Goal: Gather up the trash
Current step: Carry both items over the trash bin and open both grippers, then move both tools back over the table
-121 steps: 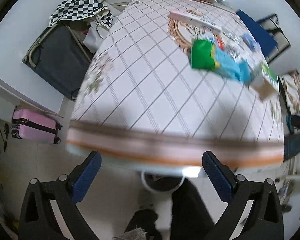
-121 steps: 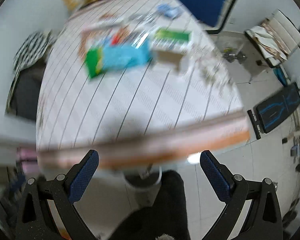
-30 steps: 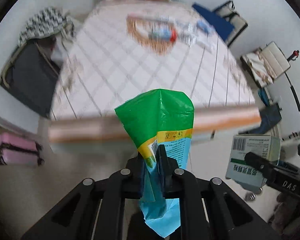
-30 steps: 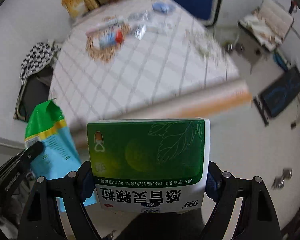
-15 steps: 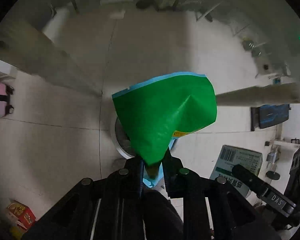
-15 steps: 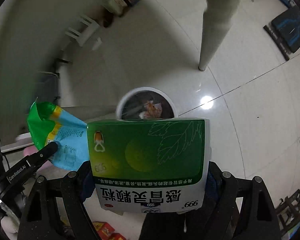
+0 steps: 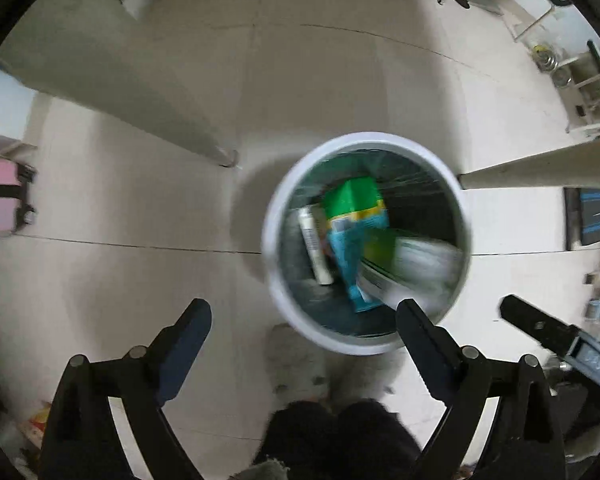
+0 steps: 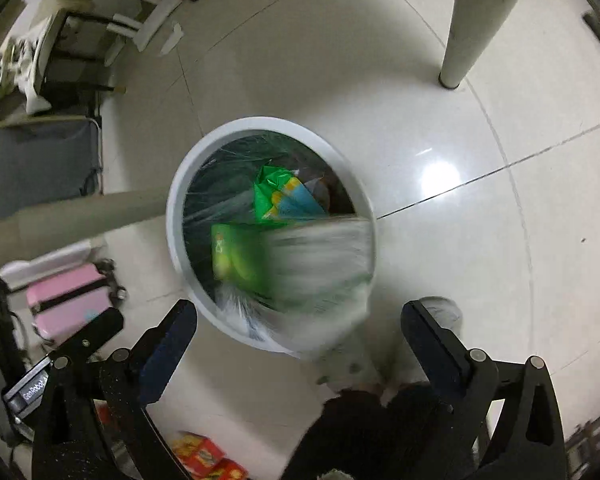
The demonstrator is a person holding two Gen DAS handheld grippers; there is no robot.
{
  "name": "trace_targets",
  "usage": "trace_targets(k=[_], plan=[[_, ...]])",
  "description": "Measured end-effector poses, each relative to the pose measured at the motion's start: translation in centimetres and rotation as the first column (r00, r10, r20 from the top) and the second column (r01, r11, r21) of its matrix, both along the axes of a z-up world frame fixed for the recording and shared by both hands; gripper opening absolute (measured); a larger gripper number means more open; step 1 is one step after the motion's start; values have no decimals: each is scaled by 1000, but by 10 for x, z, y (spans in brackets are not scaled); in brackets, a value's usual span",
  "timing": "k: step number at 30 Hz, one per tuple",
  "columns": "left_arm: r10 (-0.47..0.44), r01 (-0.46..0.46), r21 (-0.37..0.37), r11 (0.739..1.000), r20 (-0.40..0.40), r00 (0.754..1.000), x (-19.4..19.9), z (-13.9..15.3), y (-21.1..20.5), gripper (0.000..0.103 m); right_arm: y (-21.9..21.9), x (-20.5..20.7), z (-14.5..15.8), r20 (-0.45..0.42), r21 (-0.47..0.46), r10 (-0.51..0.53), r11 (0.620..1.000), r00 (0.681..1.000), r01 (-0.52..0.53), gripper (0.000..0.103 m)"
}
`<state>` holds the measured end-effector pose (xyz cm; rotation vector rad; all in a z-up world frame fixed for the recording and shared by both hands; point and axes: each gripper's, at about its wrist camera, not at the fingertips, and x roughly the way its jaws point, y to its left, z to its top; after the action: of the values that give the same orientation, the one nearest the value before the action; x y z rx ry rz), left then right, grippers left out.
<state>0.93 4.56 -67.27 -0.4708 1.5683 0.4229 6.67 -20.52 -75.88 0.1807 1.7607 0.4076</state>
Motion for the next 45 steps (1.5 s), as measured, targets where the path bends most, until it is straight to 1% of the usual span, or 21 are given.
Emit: trace_targets(k=[2, 4, 6, 7, 10, 13, 15, 16, 18, 22, 25, 27, 28, 29, 34, 36, 41, 43, 45], plan=[[-5, 6, 47, 999, -11, 1000, -7, 13, -4, 95, 4, -2, 7, 21, -32, 30, 999, 999, -29, 103], [-5, 6, 68, 998, -13, 1000, -12, 29, -9, 95, 5, -6, 17, 55, -89, 74, 994, 996, -69, 103], [-10, 12, 96, 995, -19, 1000, -13, 45, -16, 95, 12, -12, 32, 97, -160, 146, 979, 984, -130, 103], [-10, 10, 97, 995, -7, 1000, -14, 51, -15, 95, 12, -13, 38, 110, -176, 170, 973, 979, -149, 103], [-16, 16, 106, 994, -5, 1000, -17, 76, -25, 95, 16, -17, 64, 146, -237, 246, 949, 958, -208, 103], [-14, 14, 98, 995, -1, 1000, -27, 95, -29, 95, 18, -21, 89, 171, -274, 285, 933, 943, -232, 103], [-8, 7, 93, 996, 6, 1000, -30, 105, -38, 95, 18, -21, 109, 186, -280, 296, 930, 937, -238, 103], [-5, 4, 90, 996, 10, 1000, -31, 116, -41, 95, 16, -20, 117, 191, -284, 299, 928, 935, -240, 103], [2, -3, 84, 996, 18, 1000, -31, 125, -41, 95, 18, -21, 140, 211, -285, 311, 926, 927, -246, 103], [8, -11, 80, 997, 39, 999, -36, 158, -37, 95, 18, -25, 185, 238, -286, 329, 923, 914, -257, 103], [6, -11, 86, 996, 56, 998, -39, 192, -38, 95, 18, -27, 221, 253, -277, 327, 926, 910, -256, 103], [0, -6, 92, 996, 66, 998, -41, 208, -38, 95, 18, -29, 246, 269, -276, 330, 926, 905, -256, 103], [-3, -3, 93, 996, 71, 997, -42, 212, -38, 95, 17, -30, 261, 276, -274, 330, 927, 903, -255, 103], [-8, 1, 95, 995, 78, 997, -44, 226, -39, 95, 17, -32, 270, 278, -270, 328, 929, 903, -254, 103], [-26, 18, 83, 996, 96, 995, -52, 277, -39, 95, 15, -40, 336, 297, -254, 326, 933, 898, -255, 103], [-30, 21, 85, 996, 100, 994, -54, 296, -38, 95, 15, -45, 365, 296, -242, 320, 937, 900, -253, 103], [-20, 7, 104, 995, 124, 992, -52, 343, -28, 95, 16, -51, 422, 296, -225, 302, 944, 906, -241, 103], [-14, -2, 109, 994, 152, 988, -44, 362, -22, 95, 19, -49, 447, 297, -204, 276, 954, 914, -222, 103], [-15, -9, 135, 991, 180, 984, -33, 378, -18, 95, 23, -42, 472, 310, -176, 248, 964, 918, -201, 103]])
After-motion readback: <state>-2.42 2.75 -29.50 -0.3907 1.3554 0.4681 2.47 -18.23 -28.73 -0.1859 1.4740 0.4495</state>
